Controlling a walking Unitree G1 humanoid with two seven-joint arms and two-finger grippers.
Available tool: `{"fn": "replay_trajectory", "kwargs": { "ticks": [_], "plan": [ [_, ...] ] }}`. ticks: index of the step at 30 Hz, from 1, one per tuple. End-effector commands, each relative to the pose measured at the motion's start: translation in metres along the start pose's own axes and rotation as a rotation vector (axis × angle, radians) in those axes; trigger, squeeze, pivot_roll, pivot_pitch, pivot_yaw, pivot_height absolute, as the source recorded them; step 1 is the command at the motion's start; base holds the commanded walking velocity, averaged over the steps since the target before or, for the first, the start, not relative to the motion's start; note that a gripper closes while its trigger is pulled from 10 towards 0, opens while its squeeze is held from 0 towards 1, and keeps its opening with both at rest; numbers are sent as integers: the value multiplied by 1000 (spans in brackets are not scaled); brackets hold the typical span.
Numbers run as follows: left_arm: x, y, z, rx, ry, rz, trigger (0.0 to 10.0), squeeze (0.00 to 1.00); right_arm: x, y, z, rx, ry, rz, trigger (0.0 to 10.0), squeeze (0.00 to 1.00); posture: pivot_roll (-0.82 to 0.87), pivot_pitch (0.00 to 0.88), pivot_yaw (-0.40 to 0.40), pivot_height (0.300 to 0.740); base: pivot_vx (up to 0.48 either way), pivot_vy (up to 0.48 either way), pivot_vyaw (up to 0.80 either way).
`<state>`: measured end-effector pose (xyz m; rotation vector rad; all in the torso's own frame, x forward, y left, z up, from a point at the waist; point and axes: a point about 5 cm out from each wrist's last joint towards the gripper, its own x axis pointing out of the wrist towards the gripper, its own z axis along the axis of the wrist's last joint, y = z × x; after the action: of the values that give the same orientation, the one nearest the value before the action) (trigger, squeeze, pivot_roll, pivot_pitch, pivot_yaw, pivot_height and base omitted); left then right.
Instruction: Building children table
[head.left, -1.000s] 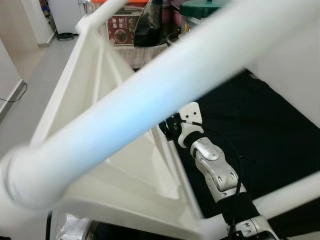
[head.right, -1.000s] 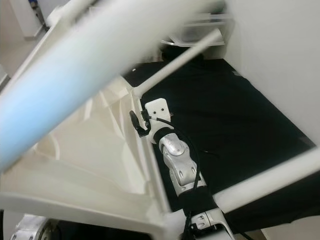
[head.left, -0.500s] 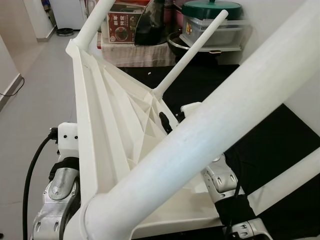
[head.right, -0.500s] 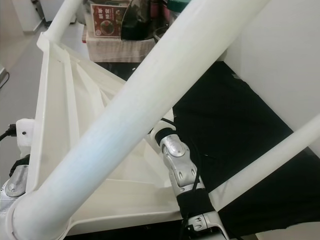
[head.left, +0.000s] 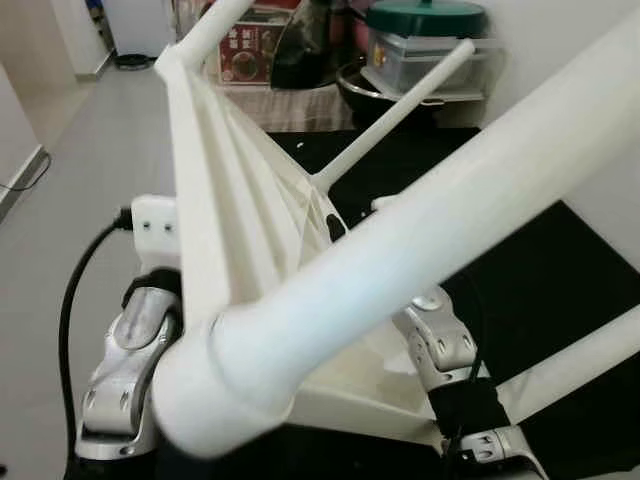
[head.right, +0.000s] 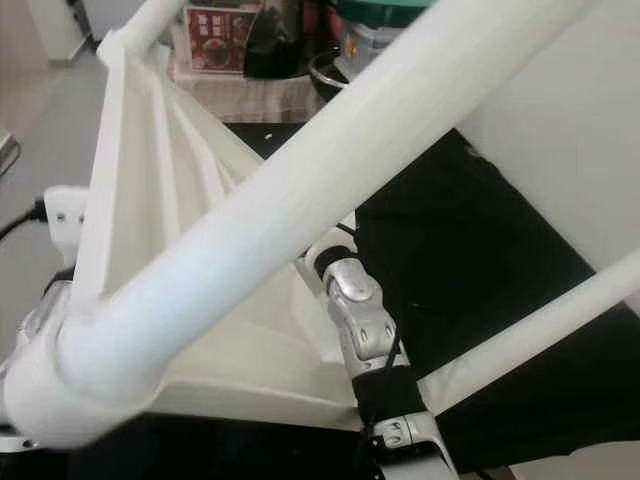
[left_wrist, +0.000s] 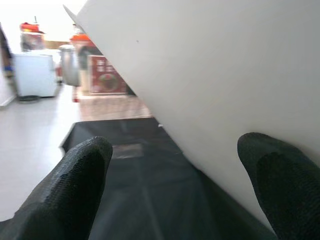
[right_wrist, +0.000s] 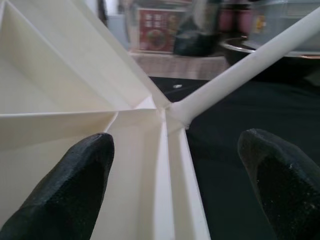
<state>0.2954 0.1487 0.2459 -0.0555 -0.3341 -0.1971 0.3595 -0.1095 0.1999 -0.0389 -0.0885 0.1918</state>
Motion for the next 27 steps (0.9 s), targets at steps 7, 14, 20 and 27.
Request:
{"fn": "replay_trajectory", "kwargs": {
  "ticks": [7, 14, 20, 27],
  "plan": [
    [40, -13, 40, -20, -146, -156, 10000, 0, -6, -55, -26, -63, 222, -267, 10000, 0, 132, 44, -29, 740, 0, 0, 0],
    [53, -19, 47, -21, -166, -200, 10000, 0, -11, -66, -28, -102, 259, -298, 10000, 0, 119, 40, -21, 740, 0, 0, 0],
    [59, -24, 48, -35, -172, -224, 10000, 0, -9, -67, -29, -105, 290, -296, 10000, 0, 114, 37, -20, 740, 0, 0, 0],
    [63, -24, 47, -42, -170, -223, 10000, 0, -6, -66, -29, -105, 331, -275, 10000, 0, 113, 36, -20, 740, 0, 0, 0]
  ]
}}
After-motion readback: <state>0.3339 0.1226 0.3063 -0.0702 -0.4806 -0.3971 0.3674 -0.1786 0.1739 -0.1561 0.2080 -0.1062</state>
